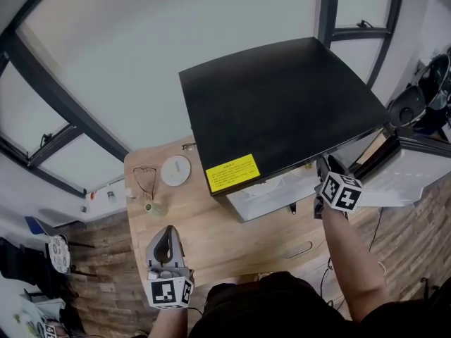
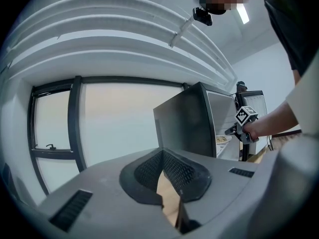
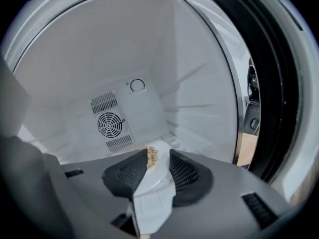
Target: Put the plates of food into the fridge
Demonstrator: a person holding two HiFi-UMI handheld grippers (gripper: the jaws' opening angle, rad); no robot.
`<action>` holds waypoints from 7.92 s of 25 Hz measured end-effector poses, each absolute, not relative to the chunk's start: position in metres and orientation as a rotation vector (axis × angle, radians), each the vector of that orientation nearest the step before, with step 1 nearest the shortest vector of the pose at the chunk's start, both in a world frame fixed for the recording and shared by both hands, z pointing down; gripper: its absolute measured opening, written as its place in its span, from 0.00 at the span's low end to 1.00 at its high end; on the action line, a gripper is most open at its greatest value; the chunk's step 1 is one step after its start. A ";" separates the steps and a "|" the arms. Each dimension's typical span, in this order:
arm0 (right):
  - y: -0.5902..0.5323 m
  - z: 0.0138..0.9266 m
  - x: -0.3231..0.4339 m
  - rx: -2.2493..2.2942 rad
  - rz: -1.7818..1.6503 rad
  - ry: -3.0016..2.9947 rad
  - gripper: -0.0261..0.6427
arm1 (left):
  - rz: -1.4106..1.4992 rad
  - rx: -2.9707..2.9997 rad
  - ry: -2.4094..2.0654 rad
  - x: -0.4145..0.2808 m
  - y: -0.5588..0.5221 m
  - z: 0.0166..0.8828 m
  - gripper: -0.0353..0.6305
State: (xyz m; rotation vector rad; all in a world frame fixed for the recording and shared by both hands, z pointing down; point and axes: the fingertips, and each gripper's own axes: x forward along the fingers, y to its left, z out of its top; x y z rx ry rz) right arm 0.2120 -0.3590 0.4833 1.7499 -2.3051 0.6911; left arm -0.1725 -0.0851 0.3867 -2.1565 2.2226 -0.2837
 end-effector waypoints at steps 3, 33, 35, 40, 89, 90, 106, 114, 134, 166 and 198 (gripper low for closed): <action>-0.346 0.475 0.203 1.730 0.670 -2.340 0.27 | -0.299 -2.168 2.207 -0.176 -0.081 0.387 0.06; -0.026 0.588 -0.074 0.951 1.105 -2.529 0.24 | -0.355 -2.105 2.332 -0.325 0.107 0.426 0.06; 0.003 0.602 -0.096 0.854 1.155 -2.522 0.24 | -0.359 -2.101 2.353 -0.337 0.119 0.430 0.06; 0.066 0.646 -0.133 0.665 1.263 -2.467 0.24 | -0.356 -2.096 2.394 -0.361 0.150 0.440 0.06; 0.104 0.660 -0.124 0.734 1.994 -2.263 0.08 | -0.347 -2.263 2.233 -0.341 0.145 0.452 0.06; 0.095 0.656 -0.114 0.754 1.987 -2.279 0.08 | -0.341 -2.274 2.203 -0.333 0.136 0.448 0.06; -0.030 0.618 0.050 0.942 1.989 -2.323 0.08 | -0.268 -2.329 2.080 -0.207 0.012 0.409 0.06; -0.091 0.617 0.105 0.882 1.967 -2.326 0.08 | -0.277 -2.285 2.171 -0.164 -0.040 0.418 0.06; -0.216 0.633 0.118 0.853 1.842 -2.231 0.09 | -0.360 -2.124 2.309 -0.124 -0.103 0.402 0.06; -0.282 0.666 0.060 0.975 1.708 -2.148 0.09 | -0.439 -1.953 2.536 -0.173 -0.066 0.422 0.06; -0.269 0.620 0.111 1.030 1.017 -2.276 0.37 | -0.354 -2.068 2.438 -0.136 -0.091 0.419 0.06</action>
